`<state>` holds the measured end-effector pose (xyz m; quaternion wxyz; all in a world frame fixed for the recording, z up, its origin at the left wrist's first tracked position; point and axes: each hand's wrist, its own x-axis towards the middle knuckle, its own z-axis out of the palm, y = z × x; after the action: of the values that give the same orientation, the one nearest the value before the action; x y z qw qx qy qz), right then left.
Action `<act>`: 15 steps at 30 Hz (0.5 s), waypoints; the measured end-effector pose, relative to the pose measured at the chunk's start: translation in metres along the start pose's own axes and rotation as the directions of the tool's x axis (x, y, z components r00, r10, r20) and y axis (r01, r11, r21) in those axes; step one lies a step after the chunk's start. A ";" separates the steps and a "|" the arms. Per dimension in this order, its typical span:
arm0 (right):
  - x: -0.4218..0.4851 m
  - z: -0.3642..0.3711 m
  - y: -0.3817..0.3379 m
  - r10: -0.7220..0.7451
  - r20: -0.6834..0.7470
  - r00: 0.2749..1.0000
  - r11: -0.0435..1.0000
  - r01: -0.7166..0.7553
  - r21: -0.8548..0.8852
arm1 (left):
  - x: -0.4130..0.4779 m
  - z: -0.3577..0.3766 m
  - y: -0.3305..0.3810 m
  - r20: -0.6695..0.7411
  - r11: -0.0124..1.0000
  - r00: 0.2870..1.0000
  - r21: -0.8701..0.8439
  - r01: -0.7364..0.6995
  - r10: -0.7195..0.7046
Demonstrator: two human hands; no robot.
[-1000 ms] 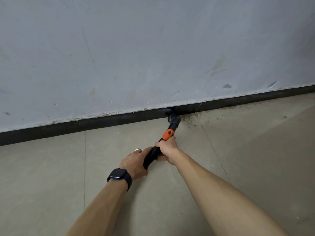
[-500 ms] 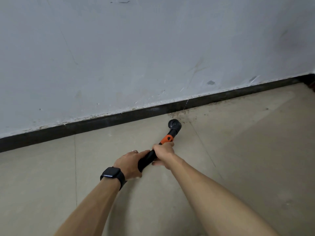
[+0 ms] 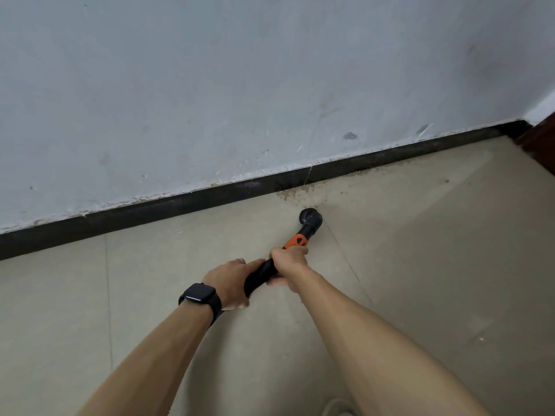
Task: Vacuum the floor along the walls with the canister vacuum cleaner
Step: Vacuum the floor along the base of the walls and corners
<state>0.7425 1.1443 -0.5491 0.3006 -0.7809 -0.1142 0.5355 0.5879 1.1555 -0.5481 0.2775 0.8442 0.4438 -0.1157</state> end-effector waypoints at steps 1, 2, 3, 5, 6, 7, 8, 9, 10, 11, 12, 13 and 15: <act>0.003 0.002 0.000 0.000 0.012 1.000 1.000 0.000 0.006 | 0.000 0.001 -0.003 -0.005 1.000 1.000 -0.006 0.006 -0.006; 0.006 0.003 -0.001 0.004 0.030 1.000 1.000 -0.005 0.016 | 0.000 0.003 -0.005 -0.010 1.000 1.000 -0.015 0.013 -0.013; 0.009 0.006 -0.002 0.013 0.049 0.999 1.000 -0.014 0.020 | -0.001 0.003 -0.008 -0.013 0.999 1.000 -0.024 0.022 -0.022; 0.013 0.010 -0.006 0.041 0.089 0.995 0.999 -0.043 0.021 | -0.002 0.003 -0.015 -0.018 0.998 0.999 -0.043 0.047 -0.048; 0.014 0.013 -0.010 0.057 0.112 0.992 0.998 -0.060 0.017 | -0.003 0.002 -0.020 -0.023 0.996 0.998 -0.056 0.065 -0.066; 0.016 0.015 -0.015 0.068 0.136 0.988 0.998 -0.068 0.000 | -0.004 0.001 -0.023 -0.033 0.994 0.996 -0.064 0.083 -0.085; 0.018 0.017 -0.022 0.073 0.159 0.985 0.997 -0.069 -0.026 | -0.005 -0.002 -0.026 -0.045 0.992 0.993 -0.069 0.102 -0.105; 0.021 0.019 -0.030 0.078 0.178 0.981 0.996 -0.069 -0.055 | -0.005 -0.006 -0.027 -0.056 0.990 0.991 -0.078 0.117 -0.122; 0.024 0.020 -0.038 0.086 0.194 0.977 0.994 -0.070 -0.084 | -0.006 -0.010 -0.028 -0.063 0.988 0.989 -0.090 0.129 -0.135; 0.028 0.020 -0.044 0.094 0.215 0.972 0.992 -0.073 -0.105 | -0.006 -0.014 -0.027 -0.066 0.985 0.987 -0.099 0.139 -0.146; 0.031 0.021 -0.050 0.105 0.236 0.966 0.990 -0.078 -0.120 | -0.006 -0.018 -0.025 -0.064 0.984 0.986 -0.098 0.148 -0.154; 0.034 0.021 -0.054 0.113 0.253 0.961 0.989 -0.083 -0.125 | -0.005 -0.023 -0.023 -0.056 0.985 0.986 -0.085 0.152 -0.157; 0.038 0.018 -0.059 0.121 0.280 0.952 0.990 -0.094 -0.108 | -0.001 -0.031 -0.020 -0.041 0.986 0.986 -0.062 0.157 -0.160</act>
<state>0.7497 1.2164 -0.5482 0.2145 -0.7136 -0.1387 0.6524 0.5694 1.1817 -0.5291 0.2816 0.8002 0.5190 -0.1050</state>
